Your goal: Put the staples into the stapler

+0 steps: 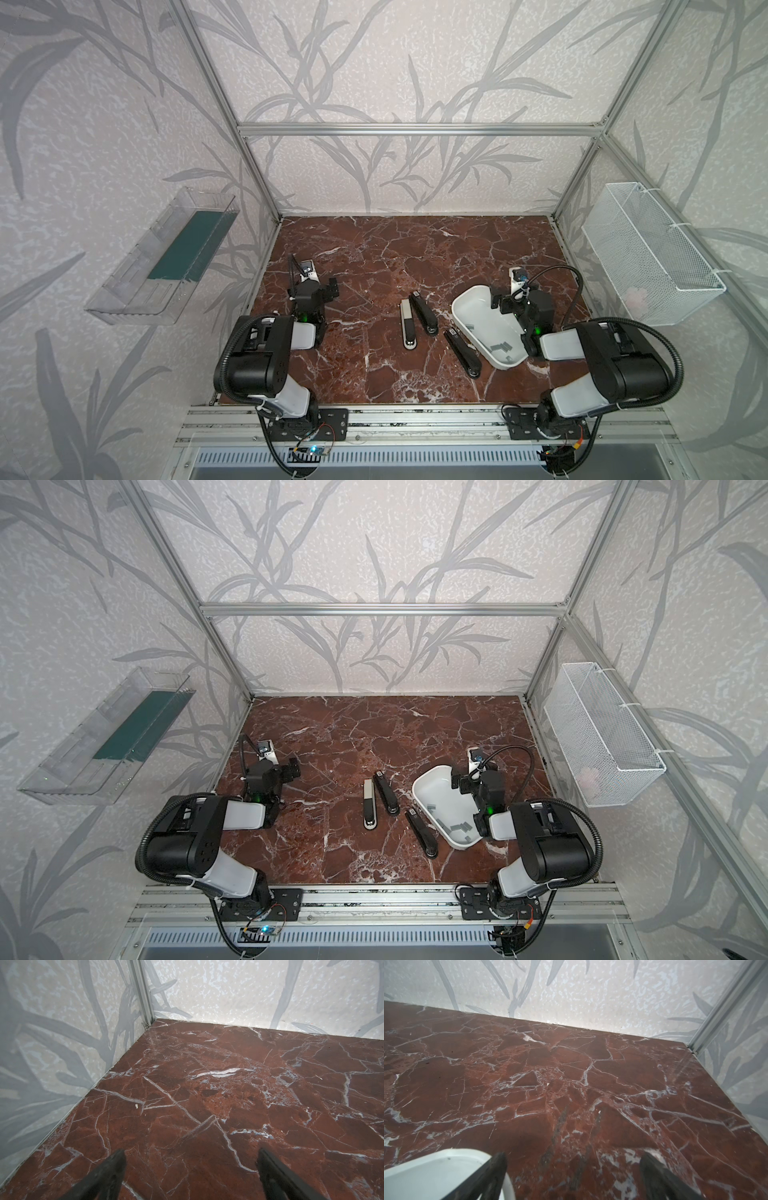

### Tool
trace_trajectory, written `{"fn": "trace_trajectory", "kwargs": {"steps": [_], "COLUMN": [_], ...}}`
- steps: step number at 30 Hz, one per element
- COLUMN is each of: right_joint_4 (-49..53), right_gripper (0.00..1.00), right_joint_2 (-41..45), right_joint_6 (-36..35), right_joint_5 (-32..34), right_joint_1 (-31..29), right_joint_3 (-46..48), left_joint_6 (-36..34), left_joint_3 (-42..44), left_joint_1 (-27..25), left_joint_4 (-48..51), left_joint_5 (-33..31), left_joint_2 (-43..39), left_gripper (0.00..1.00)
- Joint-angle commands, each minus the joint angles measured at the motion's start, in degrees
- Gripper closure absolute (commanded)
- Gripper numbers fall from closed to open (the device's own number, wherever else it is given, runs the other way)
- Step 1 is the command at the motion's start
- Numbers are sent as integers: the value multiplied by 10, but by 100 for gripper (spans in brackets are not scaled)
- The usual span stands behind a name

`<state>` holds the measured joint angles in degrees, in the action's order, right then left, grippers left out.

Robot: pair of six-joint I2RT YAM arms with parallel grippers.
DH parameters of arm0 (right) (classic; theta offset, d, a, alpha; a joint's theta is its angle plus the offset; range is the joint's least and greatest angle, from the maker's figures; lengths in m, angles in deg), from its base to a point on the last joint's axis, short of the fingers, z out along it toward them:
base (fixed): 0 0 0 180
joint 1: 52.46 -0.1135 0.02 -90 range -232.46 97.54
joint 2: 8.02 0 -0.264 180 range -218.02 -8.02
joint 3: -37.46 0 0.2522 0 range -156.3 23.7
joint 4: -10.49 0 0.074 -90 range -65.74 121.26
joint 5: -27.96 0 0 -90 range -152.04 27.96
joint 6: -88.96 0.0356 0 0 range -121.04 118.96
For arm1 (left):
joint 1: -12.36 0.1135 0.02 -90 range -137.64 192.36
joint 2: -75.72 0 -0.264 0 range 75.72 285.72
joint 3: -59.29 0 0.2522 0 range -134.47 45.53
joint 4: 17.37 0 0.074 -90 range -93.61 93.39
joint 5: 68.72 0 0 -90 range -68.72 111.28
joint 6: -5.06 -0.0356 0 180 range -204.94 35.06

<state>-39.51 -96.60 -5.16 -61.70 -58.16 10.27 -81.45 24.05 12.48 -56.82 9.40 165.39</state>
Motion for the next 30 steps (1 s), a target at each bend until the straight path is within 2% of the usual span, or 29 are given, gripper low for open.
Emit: {"fn": "trace_trajectory", "kwargs": {"steps": [1, 2, 3, 5, 6, 10, 14, 30], "right_joint_4": [52, 164, 199, 105, 90, 173, 135, 156], "right_gripper": [1, 1, 1, 1, 1, 1, 1, 1], "right_joint_2": [-21, 12, 14, -14, -16, 9, -3, -3], "right_joint_6": [20, 9, 5, 5, 4, 6, 6, 5], "right_joint_5": [86, 62, 47, 51, 49, 47, 48, 42], "right_joint_1": [-5, -6, -5, -5, -5, -5, -5, -5], "right_joint_3": [-66, -96, -113, -86, -83, -104, -94, -102], "left_joint_6": [-10, -10, -10, -11, -10, -10, -11, -14], "left_joint_3": [0, 0, 0, 0, 0, 0, -1, -2], "left_joint_1": [2, 1, 1, 2, 1, 2, 2, -2], "left_joint_4": [-12, -11, -12, -12, -11, -12, -12, -9], "left_joint_5": [1, 1, 0, 1, 1, 0, 1, -4], "left_joint_2": [2, 1, 0, 1, 0, 1, 1, 2], "left_gripper": [1, 1, 1, 1, 1, 1, 1, 1]}}
